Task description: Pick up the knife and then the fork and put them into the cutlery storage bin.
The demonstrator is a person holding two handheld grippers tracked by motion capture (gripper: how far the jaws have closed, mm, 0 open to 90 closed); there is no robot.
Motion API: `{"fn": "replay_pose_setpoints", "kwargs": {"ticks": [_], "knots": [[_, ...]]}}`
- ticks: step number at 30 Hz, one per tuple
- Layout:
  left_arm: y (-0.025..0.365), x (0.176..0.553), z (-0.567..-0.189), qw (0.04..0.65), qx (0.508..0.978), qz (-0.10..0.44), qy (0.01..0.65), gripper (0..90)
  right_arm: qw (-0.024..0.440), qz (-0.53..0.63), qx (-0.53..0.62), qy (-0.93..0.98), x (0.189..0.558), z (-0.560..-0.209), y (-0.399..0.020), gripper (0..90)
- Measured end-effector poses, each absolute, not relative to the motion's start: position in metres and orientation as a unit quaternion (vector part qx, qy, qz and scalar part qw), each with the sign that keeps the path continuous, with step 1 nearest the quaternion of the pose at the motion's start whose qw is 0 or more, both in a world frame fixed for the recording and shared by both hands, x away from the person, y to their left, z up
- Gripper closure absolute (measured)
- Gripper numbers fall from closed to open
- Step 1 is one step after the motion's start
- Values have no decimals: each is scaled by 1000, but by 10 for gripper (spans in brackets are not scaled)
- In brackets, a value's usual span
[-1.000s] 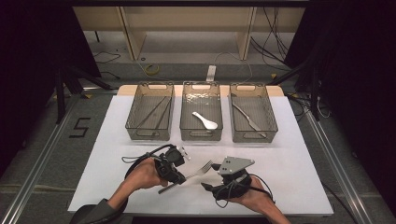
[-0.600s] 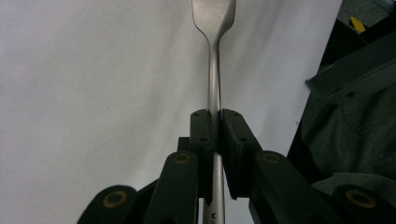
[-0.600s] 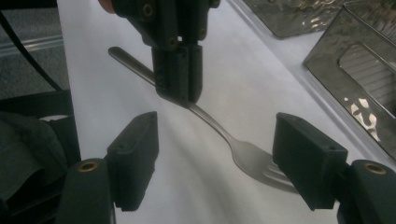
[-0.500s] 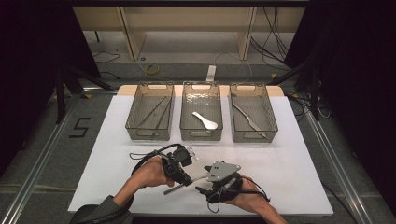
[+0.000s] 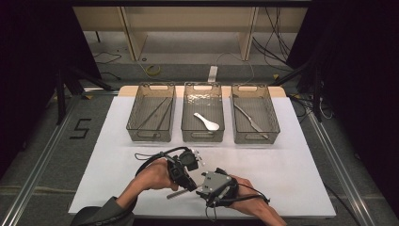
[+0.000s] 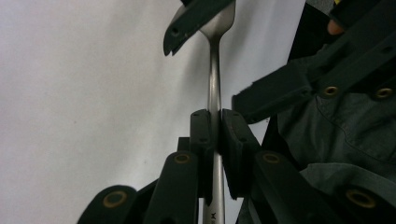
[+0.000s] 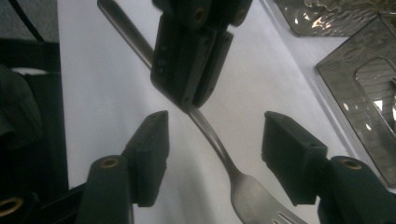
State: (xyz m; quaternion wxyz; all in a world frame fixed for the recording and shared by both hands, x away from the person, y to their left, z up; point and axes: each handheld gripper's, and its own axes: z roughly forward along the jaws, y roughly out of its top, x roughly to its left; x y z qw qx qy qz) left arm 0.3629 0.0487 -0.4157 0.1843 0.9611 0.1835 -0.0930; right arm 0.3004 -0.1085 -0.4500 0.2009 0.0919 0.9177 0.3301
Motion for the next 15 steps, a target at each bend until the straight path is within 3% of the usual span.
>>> {"fn": "replay_pose_setpoints", "kwargs": {"ticks": [15], "knots": [[48, 361, -413, 183, 962, -104, 176, 826, 242, 294, 22, 924, 297, -457, -103, 704]]}}
